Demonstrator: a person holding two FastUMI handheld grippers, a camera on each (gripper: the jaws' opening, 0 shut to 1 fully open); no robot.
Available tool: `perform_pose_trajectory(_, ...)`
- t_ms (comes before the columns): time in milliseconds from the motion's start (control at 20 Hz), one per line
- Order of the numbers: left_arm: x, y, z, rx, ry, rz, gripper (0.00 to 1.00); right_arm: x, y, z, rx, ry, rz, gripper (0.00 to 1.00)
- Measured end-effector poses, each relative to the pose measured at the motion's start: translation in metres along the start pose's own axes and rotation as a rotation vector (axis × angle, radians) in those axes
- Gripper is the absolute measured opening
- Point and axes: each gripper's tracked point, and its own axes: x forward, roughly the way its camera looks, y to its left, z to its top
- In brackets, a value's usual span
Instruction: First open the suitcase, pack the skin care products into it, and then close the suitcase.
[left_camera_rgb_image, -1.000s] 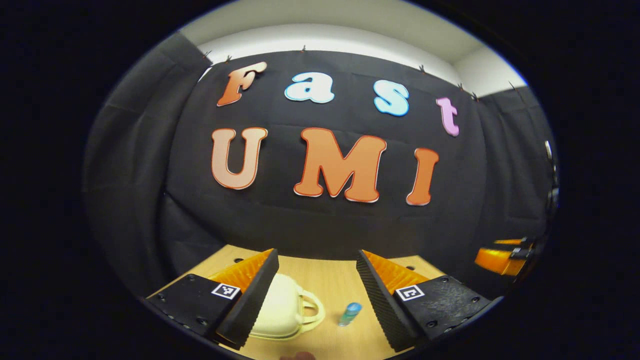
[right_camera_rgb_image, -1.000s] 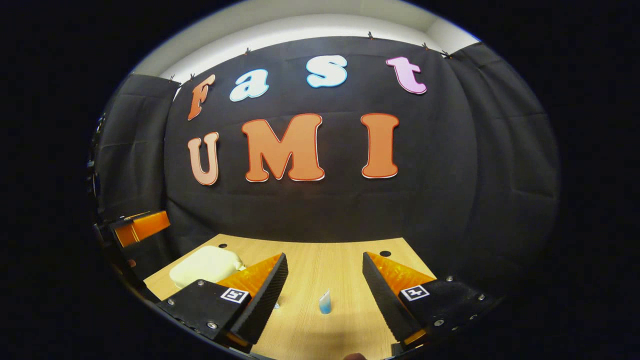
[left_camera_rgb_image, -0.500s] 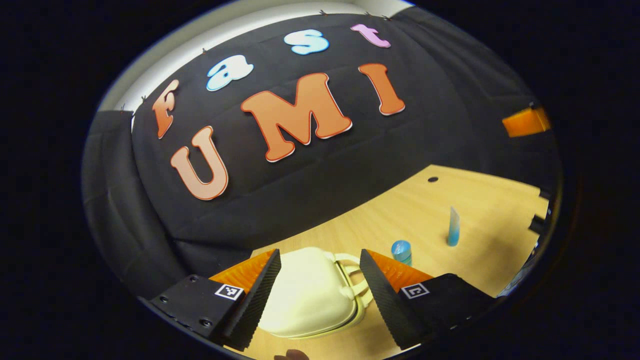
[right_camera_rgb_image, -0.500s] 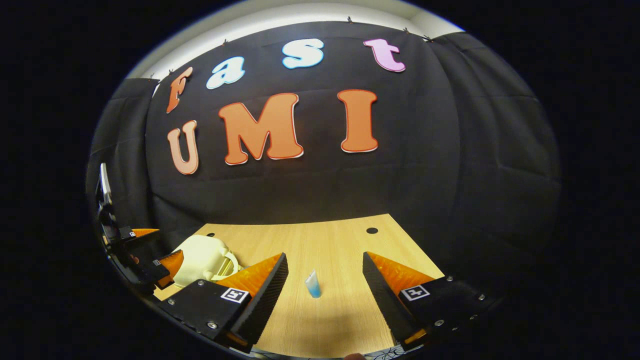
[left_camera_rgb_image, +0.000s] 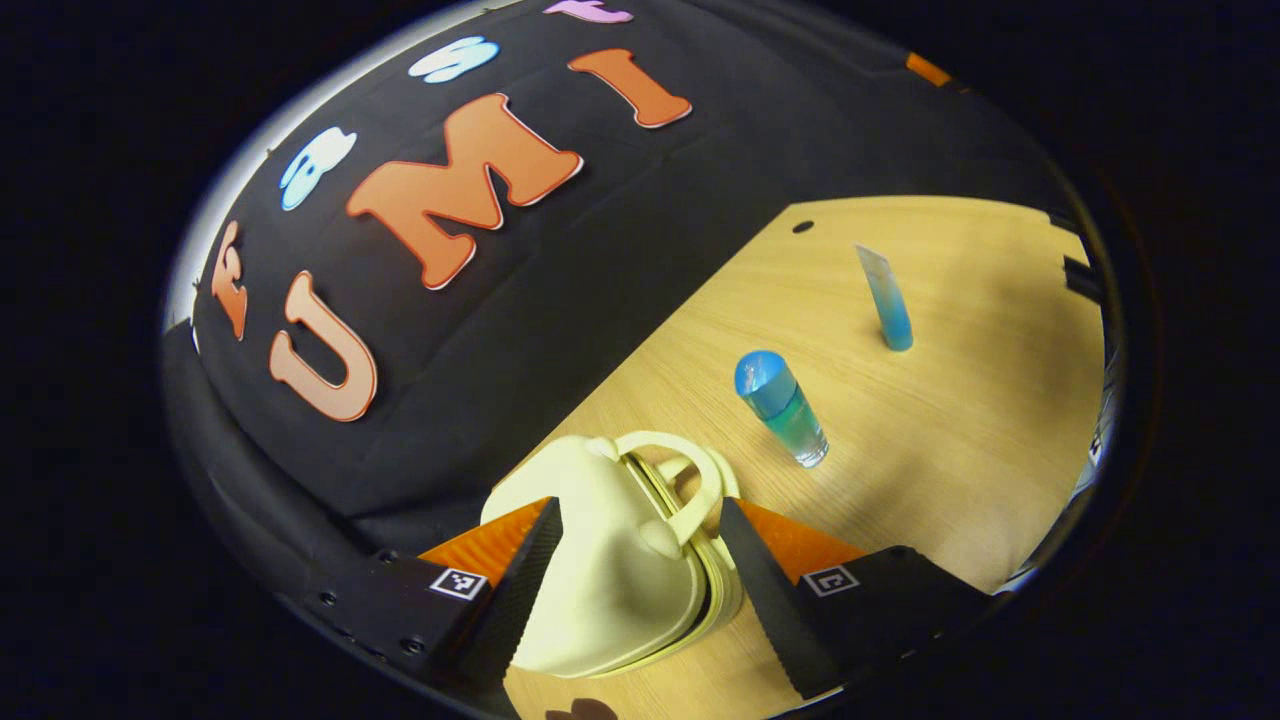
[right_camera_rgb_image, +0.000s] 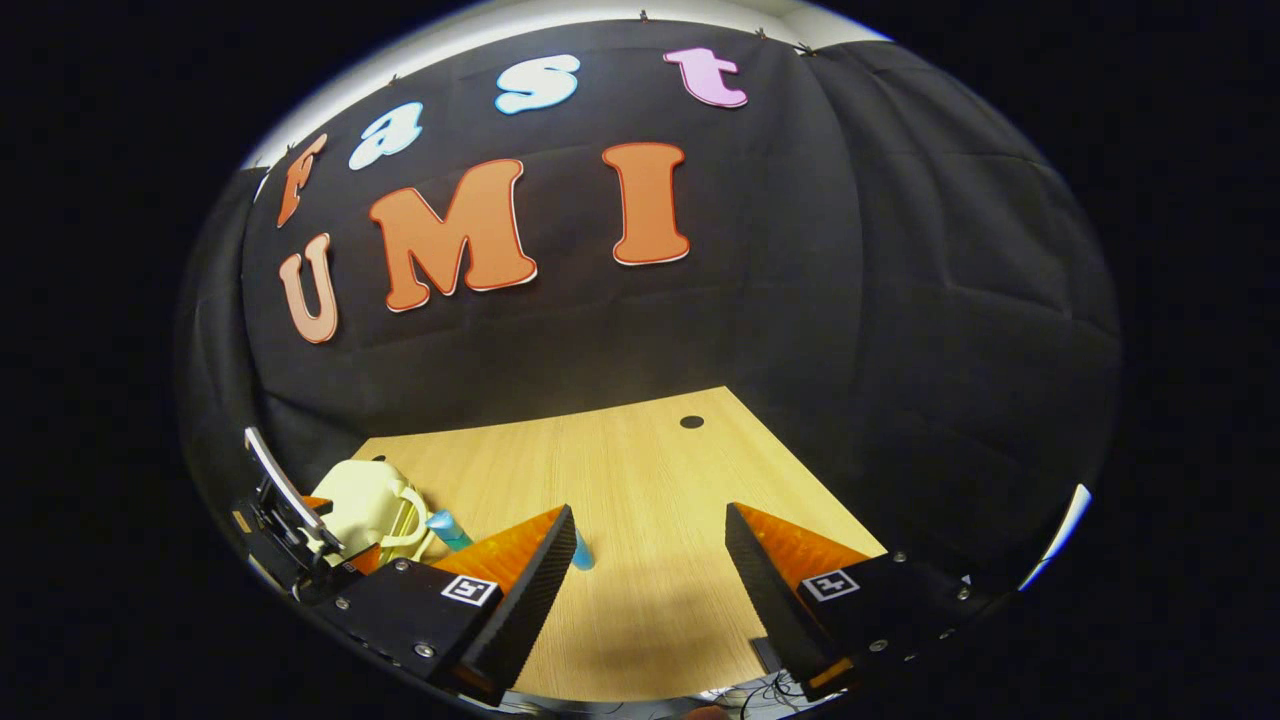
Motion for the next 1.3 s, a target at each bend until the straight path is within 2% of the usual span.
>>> perform_pose_trajectory(100, 0.012, -0.002, -0.009, 0.049, 0.03, 0.024, 0.99, 0.0, -0.011, -0.006, 0.0, 0.016, -0.029, 0.95)
perform_pose_trajectory(350, 0.04, -0.013, -0.02, 0.099, 0.089, 0.009, 0.99, 0.009, -0.027, -0.012, 0.043, 0.056, -0.076, 0.95)
perform_pose_trajectory(500, 0.056, -0.014, -0.026, 0.118, 0.127, 0.005, 0.98, 0.014, -0.03, -0.015, 0.056, 0.074, -0.088, 0.95)
perform_pose_trajectory(700, 0.07, -0.008, -0.027, 0.18, 0.161, 0.047, 0.99, 0.016, -0.034, -0.015, 0.068, 0.082, -0.107, 0.95)
perform_pose_trajectory(800, 0.074, -0.01, -0.027, 0.208, 0.181, 0.038, 0.98, 0.017, -0.039, -0.016, 0.077, 0.085, -0.121, 0.95)
perform_pose_trajectory(900, 0.075, -0.01, -0.02, 0.268, 0.165, 0.047, 0.96, 0.019, -0.042, -0.018, 0.089, 0.093, -0.13, 0.95)
perform_pose_trajectory(950, 0.075, -0.013, -0.015, 0.325, 0.158, 0.052, 0.86, 0.019, -0.043, -0.018, 0.095, 0.094, -0.13, 0.95)
perform_pose_trajectory(1000, 0.078, -0.023, -0.012, 0.37, 0.149, 0.025, 0.65, 0.019, -0.043, -0.018, 0.1, 0.096, -0.13, 0.95)
perform_pose_trajectory(1100, 0.087, -0.03, -0.019, 0.384, 0.187, -0.029, 0.29, 0.02, -0.042, -0.019, 0.106, 0.099, -0.128, 0.95)
perform_pose_trajectory(1150, 0.087, -0.028, -0.014, 0.376, 0.179, -0.026, 0.29, 0.019, -0.041, -0.019, 0.105, 0.098, -0.126, 0.95)
perform_pose_trajectory(1250, 0.078, -0.034, -0.003, 0.305, 0.161, -0.051, 0.05, 0.018, -0.04, -0.018, 0.099, 0.09, -0.119, 0.95)
perform_pose_trajectory(1300, 0.08, -0.03, -0.011, 0.27, 0.176, -0.072, 0.05, 0.019, -0.039, -0.018, 0.097, 0.087, -0.115, 0.95)
